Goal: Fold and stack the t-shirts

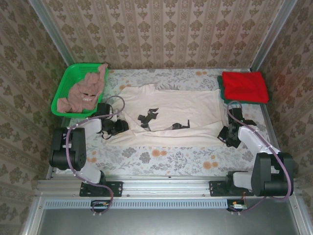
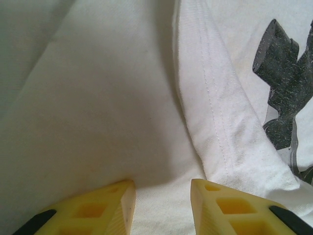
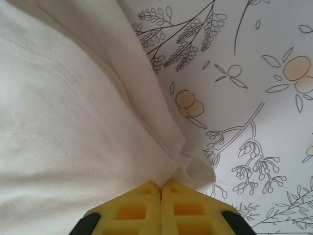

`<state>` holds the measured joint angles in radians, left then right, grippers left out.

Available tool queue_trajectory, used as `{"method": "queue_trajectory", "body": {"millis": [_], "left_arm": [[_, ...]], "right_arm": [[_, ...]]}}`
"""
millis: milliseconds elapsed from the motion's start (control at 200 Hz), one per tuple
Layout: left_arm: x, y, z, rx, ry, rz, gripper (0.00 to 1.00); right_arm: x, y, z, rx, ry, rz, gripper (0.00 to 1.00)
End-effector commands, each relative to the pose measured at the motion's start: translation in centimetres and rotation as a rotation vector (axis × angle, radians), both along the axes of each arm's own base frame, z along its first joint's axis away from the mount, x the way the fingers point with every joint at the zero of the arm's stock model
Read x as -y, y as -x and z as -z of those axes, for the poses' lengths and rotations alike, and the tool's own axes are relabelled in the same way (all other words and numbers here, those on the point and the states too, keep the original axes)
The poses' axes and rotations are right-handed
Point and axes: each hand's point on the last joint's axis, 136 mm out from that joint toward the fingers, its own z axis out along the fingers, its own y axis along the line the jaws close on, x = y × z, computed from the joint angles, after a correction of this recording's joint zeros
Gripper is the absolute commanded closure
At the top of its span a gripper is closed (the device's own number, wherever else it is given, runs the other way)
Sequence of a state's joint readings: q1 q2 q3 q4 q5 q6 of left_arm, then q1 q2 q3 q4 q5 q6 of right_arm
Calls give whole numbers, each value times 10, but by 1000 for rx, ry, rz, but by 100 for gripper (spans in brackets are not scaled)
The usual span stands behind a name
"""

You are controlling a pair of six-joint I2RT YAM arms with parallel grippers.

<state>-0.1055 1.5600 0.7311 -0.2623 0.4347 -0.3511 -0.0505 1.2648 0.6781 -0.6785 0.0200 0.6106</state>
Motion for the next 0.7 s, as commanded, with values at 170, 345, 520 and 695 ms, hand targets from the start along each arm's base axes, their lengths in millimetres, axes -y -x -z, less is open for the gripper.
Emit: {"method": "queue_trajectory", "body": {"millis": [170,345,520,695], "left_arm": [[-13,23,17,-112,-51,-35,63],[-13,22,18,-115,-50,-34,63],[-13,21,19,-115,-51,-32,63],[-12,20,18,-111,-48,-31,63]], "right_arm": [[3,10,-21,13,65,-1,100],[0,17,-33,23,79,-18,96],[-2,26,-24,6,73,-18,99],[-7,32,-14,-5,51,-13,90]]}}
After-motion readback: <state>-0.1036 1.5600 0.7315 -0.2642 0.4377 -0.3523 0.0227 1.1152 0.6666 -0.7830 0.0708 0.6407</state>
